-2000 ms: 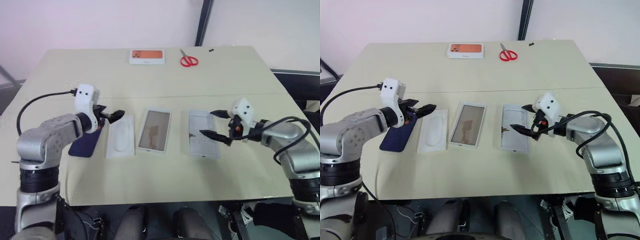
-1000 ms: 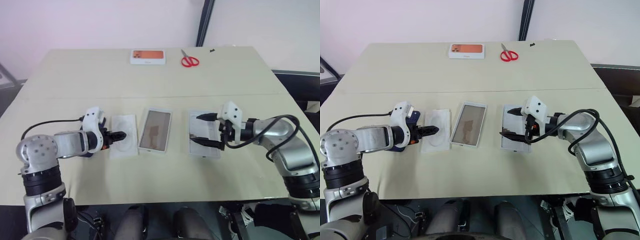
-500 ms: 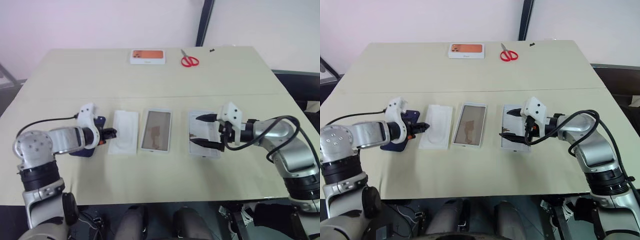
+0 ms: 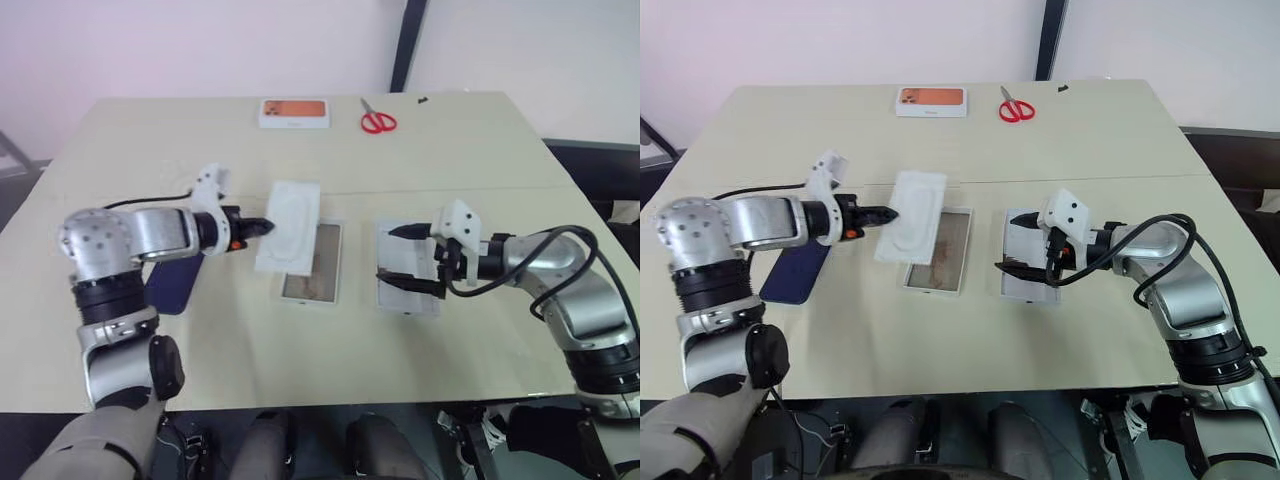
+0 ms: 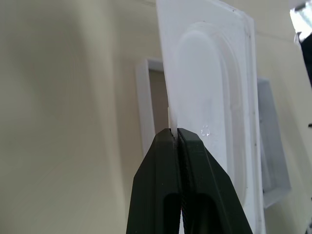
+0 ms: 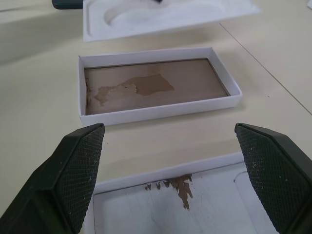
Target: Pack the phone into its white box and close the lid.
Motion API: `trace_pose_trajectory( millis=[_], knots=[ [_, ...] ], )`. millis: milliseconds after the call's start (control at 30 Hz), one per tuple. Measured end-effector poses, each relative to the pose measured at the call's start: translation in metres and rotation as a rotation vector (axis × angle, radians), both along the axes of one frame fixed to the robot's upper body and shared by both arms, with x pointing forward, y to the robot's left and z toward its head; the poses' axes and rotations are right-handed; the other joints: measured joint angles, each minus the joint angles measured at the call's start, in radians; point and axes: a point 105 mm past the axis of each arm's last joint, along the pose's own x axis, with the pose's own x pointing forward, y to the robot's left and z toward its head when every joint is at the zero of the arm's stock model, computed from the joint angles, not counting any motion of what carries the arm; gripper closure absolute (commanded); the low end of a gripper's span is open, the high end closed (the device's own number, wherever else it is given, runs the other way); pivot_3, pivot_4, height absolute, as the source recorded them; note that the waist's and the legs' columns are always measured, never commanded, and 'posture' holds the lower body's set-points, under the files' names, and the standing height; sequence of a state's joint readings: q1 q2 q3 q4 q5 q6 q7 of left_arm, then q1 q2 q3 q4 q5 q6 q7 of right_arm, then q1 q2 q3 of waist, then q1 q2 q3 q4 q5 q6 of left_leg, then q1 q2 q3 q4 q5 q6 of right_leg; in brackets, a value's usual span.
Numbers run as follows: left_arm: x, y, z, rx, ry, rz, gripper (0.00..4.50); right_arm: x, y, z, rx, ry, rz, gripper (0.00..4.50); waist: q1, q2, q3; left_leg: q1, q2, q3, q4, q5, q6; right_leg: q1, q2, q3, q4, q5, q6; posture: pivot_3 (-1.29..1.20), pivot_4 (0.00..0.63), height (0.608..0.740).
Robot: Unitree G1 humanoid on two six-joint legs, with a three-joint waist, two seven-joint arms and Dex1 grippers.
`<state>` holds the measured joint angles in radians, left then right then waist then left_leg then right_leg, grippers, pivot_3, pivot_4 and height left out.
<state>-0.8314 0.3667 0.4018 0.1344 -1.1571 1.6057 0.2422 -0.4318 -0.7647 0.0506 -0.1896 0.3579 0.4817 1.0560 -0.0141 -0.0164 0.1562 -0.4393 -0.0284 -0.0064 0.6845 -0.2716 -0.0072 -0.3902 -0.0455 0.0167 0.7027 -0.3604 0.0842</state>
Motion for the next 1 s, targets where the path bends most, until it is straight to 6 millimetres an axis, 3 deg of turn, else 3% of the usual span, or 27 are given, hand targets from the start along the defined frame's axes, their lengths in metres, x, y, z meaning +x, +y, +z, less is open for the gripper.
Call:
trace_pose_trajectory(
  millis=[267, 567, 700, 900, 1000],
  knots=[
    [0.001, -0.019, -0.020, 0.082, 0.050, -0.025, 4.47, -0.002, -0.003, -0.008, 0.001, 0.023, -0.030, 0.00, 0.003, 0.000, 0.000, 0.000, 0.000, 0.000, 0.000, 0.000, 0.000, 0.000, 0.000, 0.000, 0.000, 0.000, 0.000, 0.00, 0.150, 0.740],
    [-0.001, -0.037, -0.026, 0.078, 0.062, -0.057, 4.47, -0.003, -0.002, -0.007, 0.006, 0.015, -0.037, 0.00, 0.003, 0.000, 0.000, 0.000, 0.000, 0.000, 0.000, 0.000, 0.000, 0.000, 0.000, 0.000, 0.000, 0.000, 0.000, 0.00, 0.150, 0.740],
    [-0.001, -0.038, -0.025, 0.094, 0.047, -0.056, 3.14, -0.003, -0.002, -0.007, 0.008, 0.014, -0.040, 0.00, 0.003, 0.000, 0.000, 0.000, 0.000, 0.000, 0.000, 0.000, 0.000, 0.000, 0.000, 0.000, 0.000, 0.000, 0.000, 0.00, 0.150, 0.740],
    [0.000, -0.037, -0.020, 0.104, 0.018, -0.050, 0.16, -0.002, -0.002, -0.007, 0.008, 0.013, -0.041, 0.00, 0.002, 0.000, 0.000, 0.000, 0.000, 0.000, 0.000, 0.000, 0.000, 0.000, 0.000, 0.000, 0.000, 0.000, 0.000, 0.00, 0.150, 0.740],
    [0.001, -0.031, -0.013, 0.087, -0.012, -0.031, 0.16, -0.001, -0.001, -0.004, 0.011, 0.003, -0.045, 0.00, 0.002, 0.000, 0.000, 0.000, 0.000, 0.000, 0.000, 0.000, 0.000, 0.000, 0.000, 0.000, 0.000, 0.000, 0.000, 0.00, 0.150, 0.740]
  ],
)
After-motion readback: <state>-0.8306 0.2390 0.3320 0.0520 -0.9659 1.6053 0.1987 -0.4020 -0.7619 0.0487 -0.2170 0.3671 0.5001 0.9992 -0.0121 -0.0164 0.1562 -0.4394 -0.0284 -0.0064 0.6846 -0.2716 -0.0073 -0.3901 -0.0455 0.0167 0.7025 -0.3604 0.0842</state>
